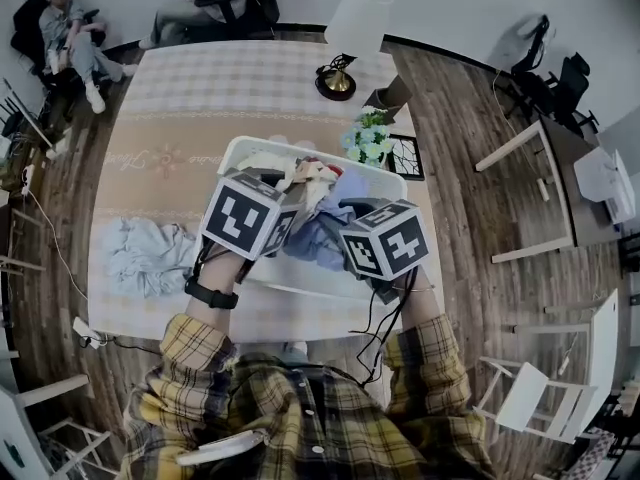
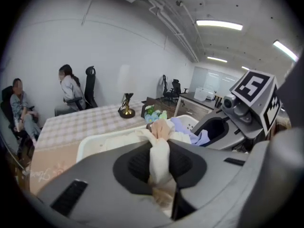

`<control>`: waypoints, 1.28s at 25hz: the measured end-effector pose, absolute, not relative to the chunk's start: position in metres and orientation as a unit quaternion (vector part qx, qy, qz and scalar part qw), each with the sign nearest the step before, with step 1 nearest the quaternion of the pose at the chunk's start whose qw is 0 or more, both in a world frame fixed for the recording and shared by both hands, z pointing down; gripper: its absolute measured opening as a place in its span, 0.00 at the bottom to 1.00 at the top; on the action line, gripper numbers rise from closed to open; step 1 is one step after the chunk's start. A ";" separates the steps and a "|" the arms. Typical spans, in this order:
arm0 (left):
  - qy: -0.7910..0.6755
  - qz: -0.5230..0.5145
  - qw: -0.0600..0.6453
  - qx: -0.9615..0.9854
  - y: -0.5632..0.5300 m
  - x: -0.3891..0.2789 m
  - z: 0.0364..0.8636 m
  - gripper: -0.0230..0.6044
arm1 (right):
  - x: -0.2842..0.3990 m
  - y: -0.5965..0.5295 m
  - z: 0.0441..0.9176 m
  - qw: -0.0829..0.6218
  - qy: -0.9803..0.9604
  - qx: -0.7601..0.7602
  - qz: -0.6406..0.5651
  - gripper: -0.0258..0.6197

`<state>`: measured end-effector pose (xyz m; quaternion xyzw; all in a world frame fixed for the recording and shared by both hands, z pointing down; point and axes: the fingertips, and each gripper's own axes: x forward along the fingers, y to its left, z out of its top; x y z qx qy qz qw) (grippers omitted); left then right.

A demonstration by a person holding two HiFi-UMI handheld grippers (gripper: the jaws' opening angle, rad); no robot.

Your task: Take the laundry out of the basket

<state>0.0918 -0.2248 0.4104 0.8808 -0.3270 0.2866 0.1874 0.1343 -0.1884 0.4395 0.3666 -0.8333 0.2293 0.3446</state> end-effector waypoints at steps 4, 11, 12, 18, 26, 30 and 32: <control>-0.338 0.245 0.159 0.895 -0.194 0.092 0.359 0.15 | 0.138 -0.163 0.389 0.314 -0.853 0.377 0.178 0.25; -0.358 0.212 0.115 0.902 -0.130 0.092 0.304 0.14 | 0.139 -0.107 0.332 0.276 -0.874 0.381 0.119 0.25; -0.362 0.206 0.113 0.902 -0.121 0.089 0.299 0.15 | 0.137 -0.099 0.326 0.272 -0.877 0.380 0.112 0.25; -0.394 0.169 0.115 0.896 -0.077 0.056 0.278 0.15 | 0.107 -0.064 0.301 0.261 -0.898 0.349 0.068 0.25; -0.446 0.143 0.114 0.876 -0.066 -0.018 0.273 0.15 | 0.034 -0.057 0.294 0.255 -0.919 0.298 0.036 0.25; -0.457 0.139 0.122 0.870 -0.070 -0.067 0.281 0.15 | -0.015 -0.061 0.299 0.268 -0.920 0.285 0.027 0.25; -0.459 0.139 0.127 0.868 -0.075 -0.094 0.283 0.15 | -0.042 -0.066 0.301 0.271 -0.921 0.278 0.029 0.25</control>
